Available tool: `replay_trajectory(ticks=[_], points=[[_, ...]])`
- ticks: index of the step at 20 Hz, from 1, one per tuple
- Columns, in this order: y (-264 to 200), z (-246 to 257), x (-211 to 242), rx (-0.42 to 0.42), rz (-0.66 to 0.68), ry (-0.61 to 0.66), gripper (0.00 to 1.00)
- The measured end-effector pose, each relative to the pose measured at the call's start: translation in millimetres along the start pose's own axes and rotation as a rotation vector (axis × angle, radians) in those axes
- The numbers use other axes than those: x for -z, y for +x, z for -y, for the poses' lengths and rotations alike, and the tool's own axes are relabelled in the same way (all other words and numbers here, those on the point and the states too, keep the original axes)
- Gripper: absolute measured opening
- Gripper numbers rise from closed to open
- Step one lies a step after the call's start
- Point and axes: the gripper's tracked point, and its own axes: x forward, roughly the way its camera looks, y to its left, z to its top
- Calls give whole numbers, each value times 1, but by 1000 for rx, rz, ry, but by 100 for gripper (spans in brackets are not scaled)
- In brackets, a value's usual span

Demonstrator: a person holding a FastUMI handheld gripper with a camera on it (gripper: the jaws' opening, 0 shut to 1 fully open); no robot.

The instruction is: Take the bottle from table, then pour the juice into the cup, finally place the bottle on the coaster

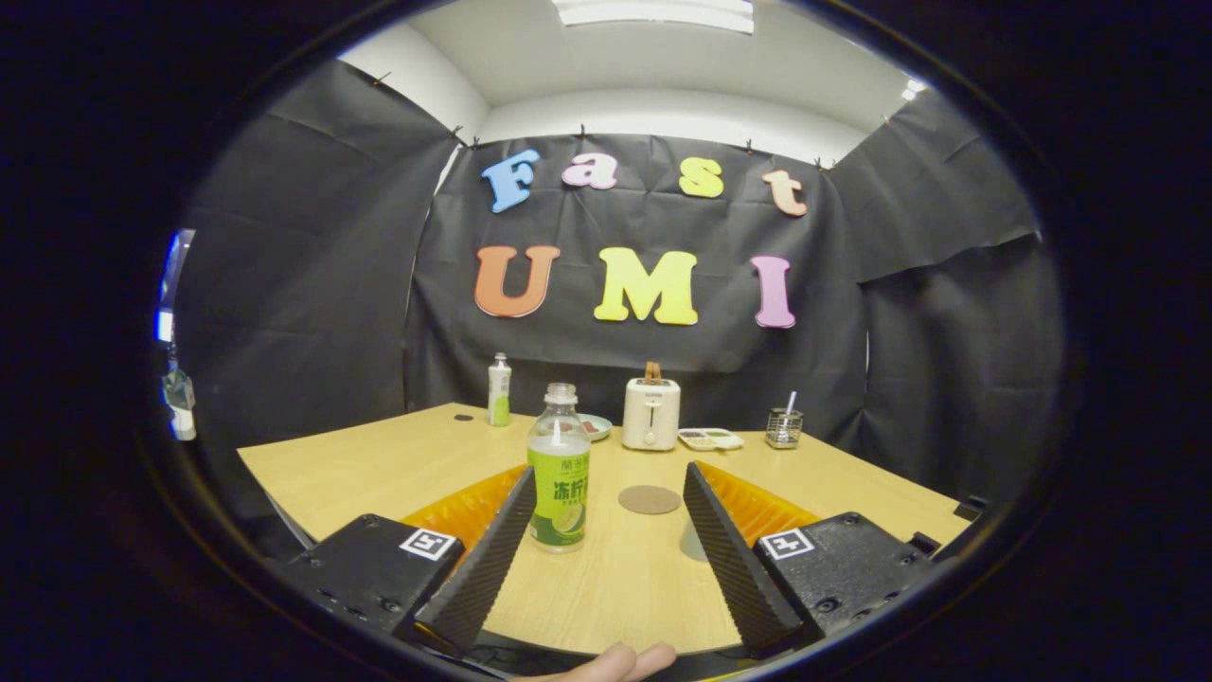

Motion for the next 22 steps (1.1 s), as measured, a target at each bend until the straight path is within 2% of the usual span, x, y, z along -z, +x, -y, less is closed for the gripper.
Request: replay_trajectory(ticks=[10, 17, 22], points=[[79, -40, 16, -24, -74, 33, 100], [129, -45, 20, 4, -97, 83, 100], [154, -41, 25, 60, -161, 52, 100]])
